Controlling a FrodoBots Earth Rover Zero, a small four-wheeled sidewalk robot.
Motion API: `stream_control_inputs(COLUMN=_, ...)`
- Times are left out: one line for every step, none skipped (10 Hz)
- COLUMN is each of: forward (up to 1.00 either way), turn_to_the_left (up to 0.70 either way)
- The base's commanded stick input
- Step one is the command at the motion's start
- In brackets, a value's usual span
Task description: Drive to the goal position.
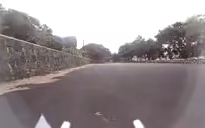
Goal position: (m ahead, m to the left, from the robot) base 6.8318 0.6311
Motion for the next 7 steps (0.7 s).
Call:
stream_control_inputs(forward=0.5, turn_to_the_left=0.0)
stream_control_inputs(forward=0.5, turn_to_the_left=0.0)
stream_control_inputs(forward=0.5, turn_to_the_left=0.0)
stream_control_inputs(forward=0.5, turn_to_the_left=0.0)
stream_control_inputs(forward=0.5, turn_to_the_left=0.0)
stream_control_inputs(forward=0.5, turn_to_the_left=0.0)
stream_control_inputs(forward=0.5, turn_to_the_left=0.0)
